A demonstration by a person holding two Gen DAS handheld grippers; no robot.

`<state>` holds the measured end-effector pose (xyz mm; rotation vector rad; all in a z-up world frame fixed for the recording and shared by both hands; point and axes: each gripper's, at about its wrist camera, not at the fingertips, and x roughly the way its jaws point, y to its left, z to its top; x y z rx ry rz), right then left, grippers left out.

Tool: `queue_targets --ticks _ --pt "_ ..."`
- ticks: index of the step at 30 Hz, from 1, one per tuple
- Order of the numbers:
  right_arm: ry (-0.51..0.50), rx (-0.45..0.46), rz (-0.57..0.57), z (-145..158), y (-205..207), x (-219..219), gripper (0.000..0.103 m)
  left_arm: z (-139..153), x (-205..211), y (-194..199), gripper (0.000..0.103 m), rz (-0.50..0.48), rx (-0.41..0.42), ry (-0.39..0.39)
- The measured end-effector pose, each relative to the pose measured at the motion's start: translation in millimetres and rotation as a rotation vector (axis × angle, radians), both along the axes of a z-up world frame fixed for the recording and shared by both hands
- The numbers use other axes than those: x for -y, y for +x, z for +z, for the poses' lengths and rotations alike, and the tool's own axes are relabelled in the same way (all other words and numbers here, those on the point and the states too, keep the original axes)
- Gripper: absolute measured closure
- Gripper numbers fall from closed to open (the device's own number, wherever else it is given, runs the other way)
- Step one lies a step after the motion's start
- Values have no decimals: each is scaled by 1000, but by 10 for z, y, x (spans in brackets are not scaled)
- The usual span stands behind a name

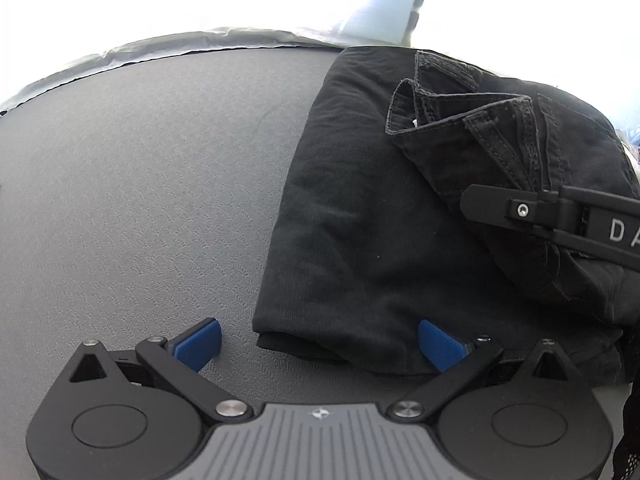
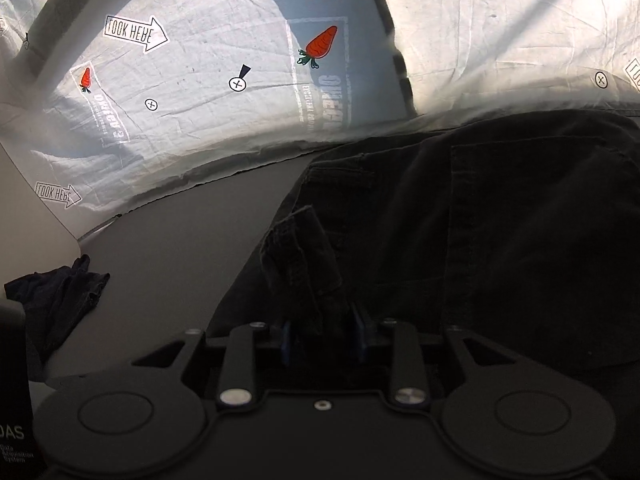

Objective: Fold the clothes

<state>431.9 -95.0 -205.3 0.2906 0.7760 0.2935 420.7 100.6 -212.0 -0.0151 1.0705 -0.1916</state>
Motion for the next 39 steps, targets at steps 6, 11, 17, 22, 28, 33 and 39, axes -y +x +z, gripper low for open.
queue_targets --ticks 6,11,17,22,28,33,39 --pt "133 -36 -7 -6 -73 169 51 -11 -21 -2 0 -5 0 1" --pt "290 -53 -76 3 -200 451 24 -22 -17 3 0 -12 2 3" --pt "373 0 -254 138 -506 1095 0 -2 -34 -44 0 20 -3 -5" --pt "149 59 -371 260 -793 1615 0 149 -70 -222 0 109 39 -78" --pt "-70 -21 -397 65 -832 1968 0 517 2 -290 0 136 180 -257" --pt "3 -33 -356 -48 -628 2104 0 611 233 10 0 87 234 -157" --pt "50 -42 -264 -114 -180 2080 0 381 281 551 0 58 184 -63"
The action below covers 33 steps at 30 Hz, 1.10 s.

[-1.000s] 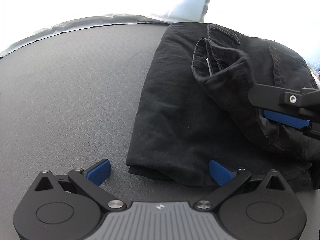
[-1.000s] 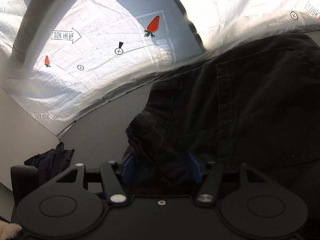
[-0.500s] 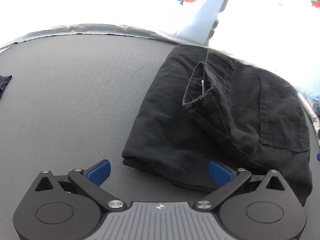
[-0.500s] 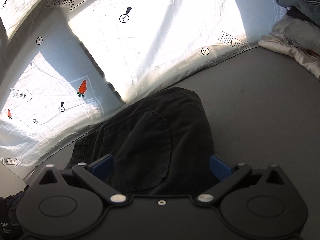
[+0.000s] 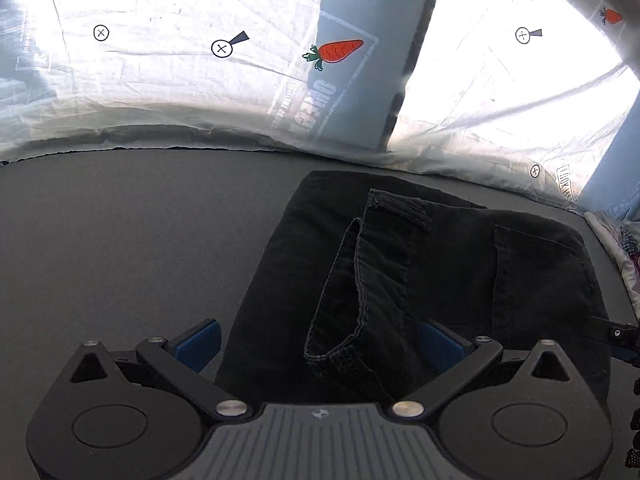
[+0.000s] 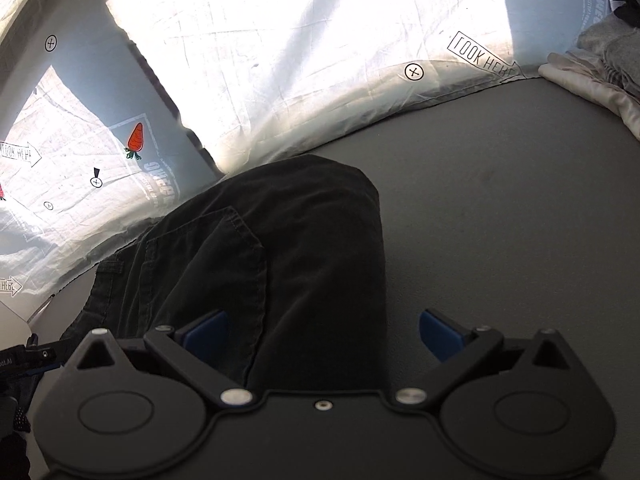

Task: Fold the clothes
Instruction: 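Grasp the folded trousers with both grippers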

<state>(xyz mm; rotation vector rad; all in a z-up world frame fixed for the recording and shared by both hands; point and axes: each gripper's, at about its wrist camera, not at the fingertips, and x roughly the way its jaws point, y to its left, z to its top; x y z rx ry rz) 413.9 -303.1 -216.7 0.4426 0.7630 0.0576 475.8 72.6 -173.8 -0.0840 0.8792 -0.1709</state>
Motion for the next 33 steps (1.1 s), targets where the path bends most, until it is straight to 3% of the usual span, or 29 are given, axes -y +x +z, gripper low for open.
queue_targets --ticks 2,4,9,12,16,23,25,27,28,29,30,33 --pt "-3 -7 24 -51 123 -23 0 -125 -74 155 0 1 -45 20" --pt "9 -6 48 -96 211 -31 0 -229 -155 286 0 -16 -99 -15" --pt "86 -24 66 -226 360 11 0 -376 -200 461 0 -83 -132 -26" --pt "157 -48 56 -295 408 41 0 -431 -277 555 0 -89 -167 -91" --pt "183 -77 50 -298 464 6 0 -418 -318 549 0 -108 -147 -115" --pt "218 -155 30 -236 583 -173 0 -403 -303 531 0 -38 -128 -162" --pt "226 -169 16 -207 593 -216 5 -391 -256 533 2 -16 -136 -190" --pt "192 -159 -7 -127 536 -286 24 -339 -137 502 11 9 -139 -186" --pt "165 -149 -18 -81 494 -329 29 -303 -90 466 20 23 -130 -171" --pt "138 -138 -29 -34 453 -371 42 -256 -57 418 33 28 -117 -159" --pt "116 -126 -41 6 406 -401 51 -210 -23 370 39 33 -103 -146" --pt "104 -77 -73 148 230 -411 70 -19 26 241 80 31 -58 -114"
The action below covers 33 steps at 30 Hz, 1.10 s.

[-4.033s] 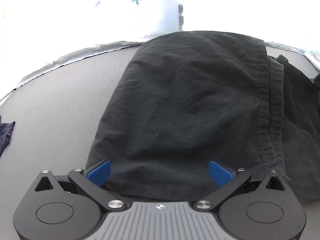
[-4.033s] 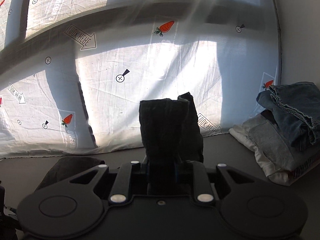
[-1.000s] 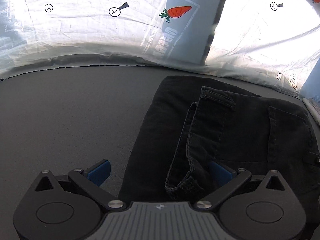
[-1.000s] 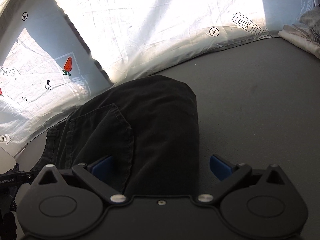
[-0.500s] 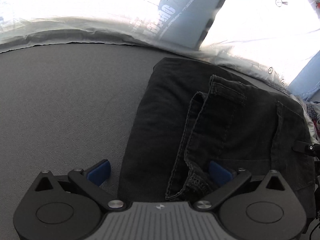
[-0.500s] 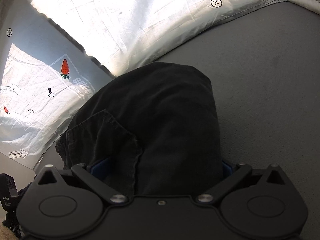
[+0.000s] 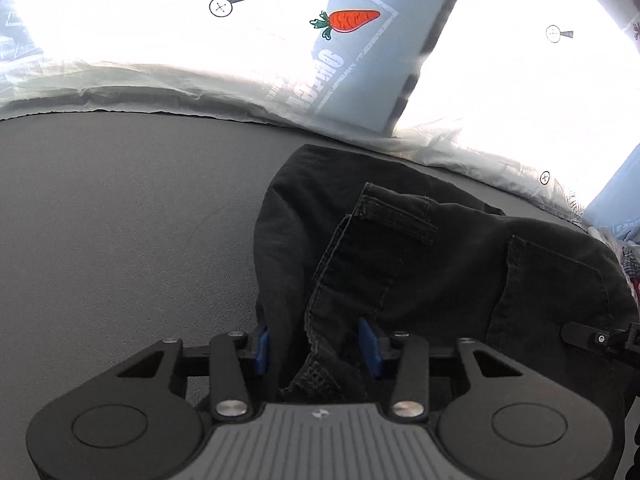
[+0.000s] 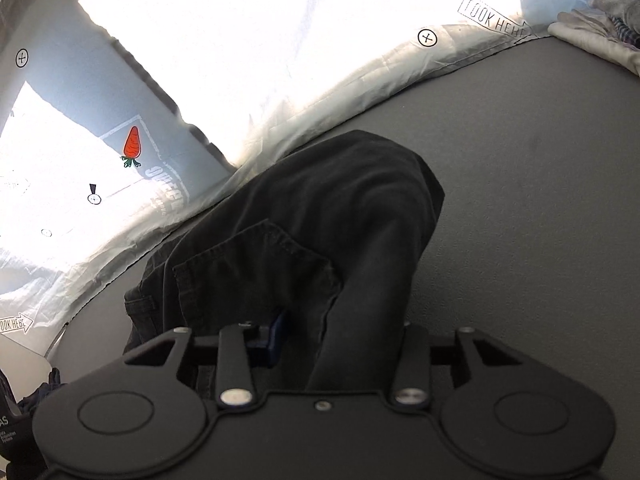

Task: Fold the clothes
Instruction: 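Grasp the folded trousers with both grippers, then carry the folded trousers with both grippers onto the clothes stack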

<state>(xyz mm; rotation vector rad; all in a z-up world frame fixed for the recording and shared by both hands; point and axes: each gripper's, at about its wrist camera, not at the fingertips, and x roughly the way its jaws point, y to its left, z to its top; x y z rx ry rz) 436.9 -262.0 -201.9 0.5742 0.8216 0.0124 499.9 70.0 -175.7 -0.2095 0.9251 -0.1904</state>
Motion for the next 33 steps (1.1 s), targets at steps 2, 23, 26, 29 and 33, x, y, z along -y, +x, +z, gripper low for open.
queue_targets --ticks 2,23,26,29,33 --pt "-16 31 11 136 -83 -8 76 137 15 -81 88 -4 28 15" --pt "-179 383 -272 1814 -2245 1325 80 1752 1526 -1620 93 -292 423 -270" --pt "-173 429 -319 1904 -2542 1816 80 1955 2031 -1825 94 -312 461 -311" --pt "-208 490 -318 1992 -2732 2417 80 2108 2606 -2048 94 -324 521 -315" --pt "-241 557 -294 2102 -2851 3329 80 2154 3576 -2251 94 -305 563 -329"
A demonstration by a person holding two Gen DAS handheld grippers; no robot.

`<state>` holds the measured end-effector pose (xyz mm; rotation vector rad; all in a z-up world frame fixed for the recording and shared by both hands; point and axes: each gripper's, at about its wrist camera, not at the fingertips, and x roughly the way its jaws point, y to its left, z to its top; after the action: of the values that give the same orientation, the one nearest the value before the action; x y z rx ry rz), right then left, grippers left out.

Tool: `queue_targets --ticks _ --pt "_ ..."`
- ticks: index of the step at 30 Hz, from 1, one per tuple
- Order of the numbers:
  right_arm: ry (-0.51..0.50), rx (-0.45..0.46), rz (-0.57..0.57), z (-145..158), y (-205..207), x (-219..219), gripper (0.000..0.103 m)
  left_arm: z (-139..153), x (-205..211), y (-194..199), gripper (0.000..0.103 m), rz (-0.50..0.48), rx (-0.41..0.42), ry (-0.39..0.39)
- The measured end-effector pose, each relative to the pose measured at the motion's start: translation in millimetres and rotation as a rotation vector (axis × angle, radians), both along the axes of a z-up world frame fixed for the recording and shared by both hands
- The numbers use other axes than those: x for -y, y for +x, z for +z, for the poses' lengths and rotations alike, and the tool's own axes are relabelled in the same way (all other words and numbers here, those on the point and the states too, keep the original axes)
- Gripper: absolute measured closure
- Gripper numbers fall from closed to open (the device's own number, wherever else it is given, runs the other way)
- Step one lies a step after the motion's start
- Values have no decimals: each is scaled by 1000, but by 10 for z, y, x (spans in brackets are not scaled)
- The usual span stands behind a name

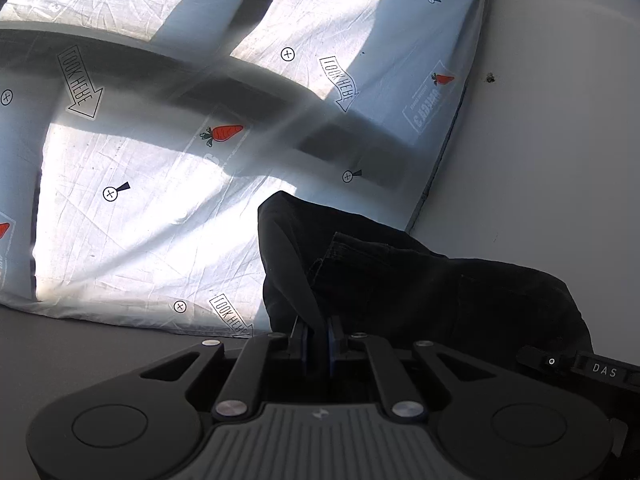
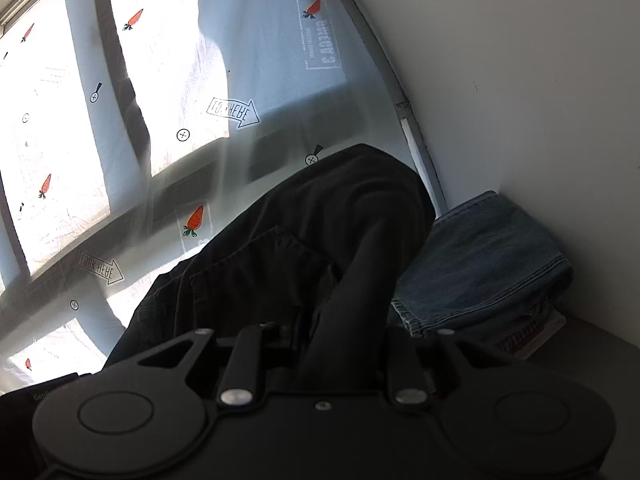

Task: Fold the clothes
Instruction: 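Carry the folded trousers with both grippers onto the clothes stack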

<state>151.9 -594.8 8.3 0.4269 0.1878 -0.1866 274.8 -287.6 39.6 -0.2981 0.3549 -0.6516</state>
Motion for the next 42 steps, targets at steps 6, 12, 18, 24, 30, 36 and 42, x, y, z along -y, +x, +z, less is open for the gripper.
queue_targets --ticks 6,12,18,24,30,36,42 --pt "-88 18 11 260 172 1136 80 30 1194 26 94 -5 2 5" --pt "-269 4 30 447 724 1760 80 -70 1972 381 94 25 -3 16" --pt "-449 -27 1 263 1577 2100 69 -492 2486 1032 93 83 -68 87" --pt "-703 -125 -143 -161 2239 2108 54 -874 2669 1389 92 134 -133 190" --pt "-1029 5 -311 -337 2173 1824 13 -889 2712 1433 91 129 -142 198" --pt "-758 -68 -32 -434 2673 2138 11 -918 2798 1516 81 162 -134 270" --pt "-493 -130 76 -899 3239 2625 0 -1138 2824 1785 59 151 -150 274"
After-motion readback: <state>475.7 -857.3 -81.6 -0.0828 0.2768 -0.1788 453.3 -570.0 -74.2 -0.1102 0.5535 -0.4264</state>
